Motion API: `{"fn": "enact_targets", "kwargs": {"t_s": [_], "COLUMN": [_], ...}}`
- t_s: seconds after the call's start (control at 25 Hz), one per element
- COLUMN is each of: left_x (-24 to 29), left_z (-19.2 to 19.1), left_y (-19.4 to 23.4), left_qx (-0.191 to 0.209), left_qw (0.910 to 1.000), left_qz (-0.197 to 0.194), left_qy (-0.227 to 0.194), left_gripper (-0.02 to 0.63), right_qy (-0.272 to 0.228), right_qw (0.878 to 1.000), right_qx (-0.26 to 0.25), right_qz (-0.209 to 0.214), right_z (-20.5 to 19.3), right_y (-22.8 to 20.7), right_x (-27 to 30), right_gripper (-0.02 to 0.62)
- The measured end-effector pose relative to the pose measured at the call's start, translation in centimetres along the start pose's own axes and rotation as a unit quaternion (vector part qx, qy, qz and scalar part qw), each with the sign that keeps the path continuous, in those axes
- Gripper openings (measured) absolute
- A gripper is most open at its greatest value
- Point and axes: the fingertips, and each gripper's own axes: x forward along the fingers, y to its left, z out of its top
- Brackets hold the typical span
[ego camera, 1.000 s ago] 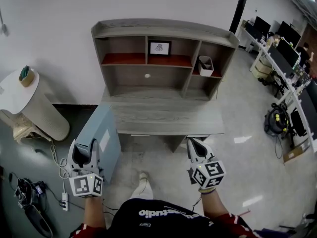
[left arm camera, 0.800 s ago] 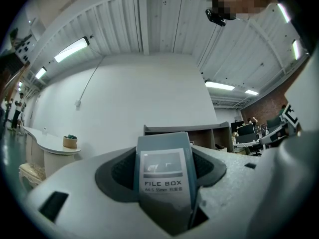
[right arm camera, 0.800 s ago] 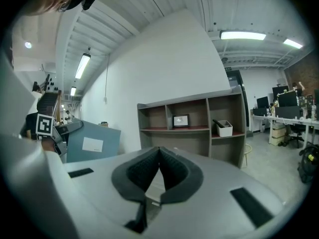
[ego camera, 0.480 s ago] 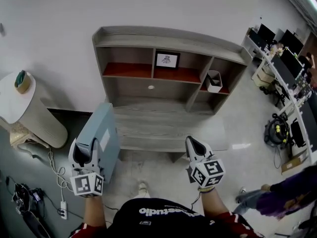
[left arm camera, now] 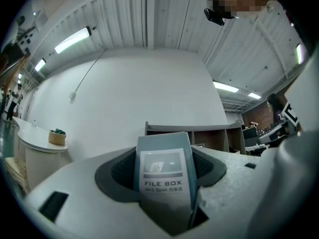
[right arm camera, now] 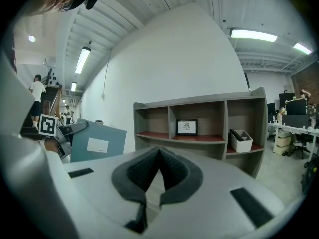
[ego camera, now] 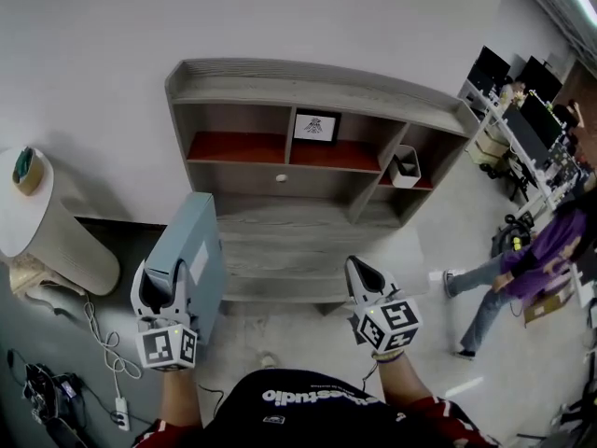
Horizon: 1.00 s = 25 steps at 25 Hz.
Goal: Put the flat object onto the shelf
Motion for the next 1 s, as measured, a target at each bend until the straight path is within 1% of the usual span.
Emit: {"fn": "enact_targets", "kwargs": {"t_s": [0.28,0.56,0.72,1.0], "left_x": [2.4,3.7,4.4,6.2], "left_z": [-1.2,-2.5,-3.1,-4.8], "left_y": [1.0,1.8,1.8,2.2], "left_qx": [-0.015,-0.023,-0.015,-0.022], "left_qw": [0.9997,0.9996,0.9998,0.9998], "left_qz": [-0.020,-0.019,-0.015,-0.002], "left_qy": [-0.003,-0.002,-0.001,0.002], "left_gripper": [0.281,0.281,0.281,0.281], "right_qy": [0.007,0.015,0.015,0.012], "right_qw": [1.000,1.000,1.000,1.000], "right_qx": [-0.016,-0.019,-0.018,-0.018], "right_qz": [-0.007,-0.007,-0.006,0.015], "right_z": [0.2,-0.1,0.0,0.1], "right_y": [0.9,1.2,1.0,0.8], "right_x": [2.3,3.4,3.7,6.0], "right_gripper": [0.002,0.002,0.002,0.002]}}
